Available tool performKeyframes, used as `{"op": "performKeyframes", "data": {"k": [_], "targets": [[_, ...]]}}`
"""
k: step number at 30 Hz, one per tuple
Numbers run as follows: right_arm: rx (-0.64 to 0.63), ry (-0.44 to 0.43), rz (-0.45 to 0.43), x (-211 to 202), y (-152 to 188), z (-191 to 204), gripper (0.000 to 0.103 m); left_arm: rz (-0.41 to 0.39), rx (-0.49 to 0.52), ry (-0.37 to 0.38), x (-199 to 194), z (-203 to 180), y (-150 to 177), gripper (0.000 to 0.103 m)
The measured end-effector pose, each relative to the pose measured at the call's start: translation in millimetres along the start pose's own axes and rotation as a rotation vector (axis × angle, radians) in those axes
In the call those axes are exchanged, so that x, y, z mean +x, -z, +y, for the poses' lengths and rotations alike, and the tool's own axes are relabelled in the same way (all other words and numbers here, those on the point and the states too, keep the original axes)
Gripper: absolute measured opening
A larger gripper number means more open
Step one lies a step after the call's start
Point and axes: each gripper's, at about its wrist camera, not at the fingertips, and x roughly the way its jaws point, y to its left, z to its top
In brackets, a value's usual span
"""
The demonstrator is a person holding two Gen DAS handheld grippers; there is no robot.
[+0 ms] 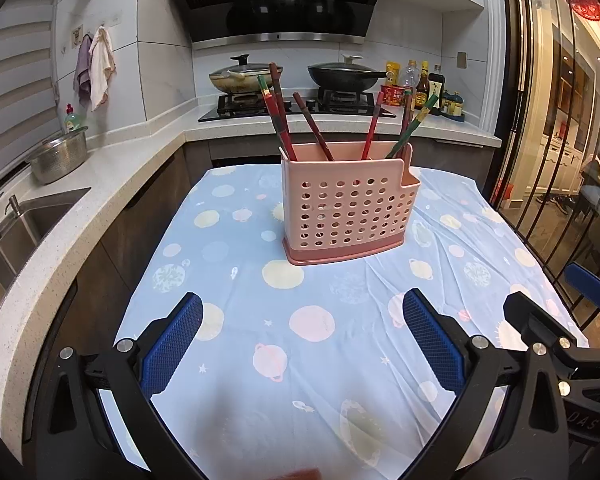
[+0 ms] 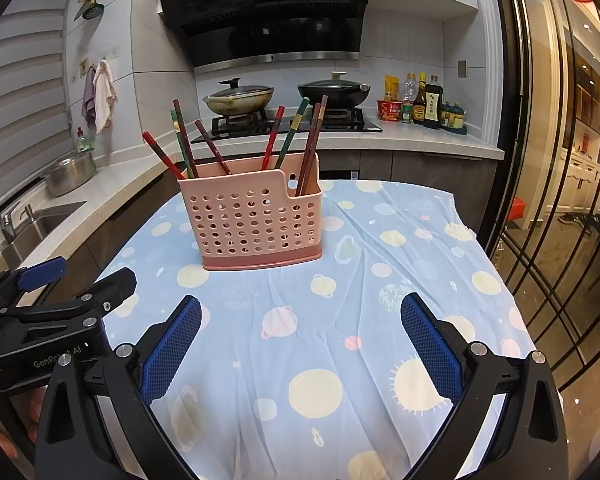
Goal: Organize utensils
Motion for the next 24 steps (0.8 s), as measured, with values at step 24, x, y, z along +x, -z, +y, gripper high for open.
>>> {"op": "performKeyframes", "data": {"k": [24], "targets": [[0.012,0.001,0.014,4.5,4.3,-5.7,0.097,0.018,0.023,-0.024,8.8,-7.7,1.6,0.096]]}}
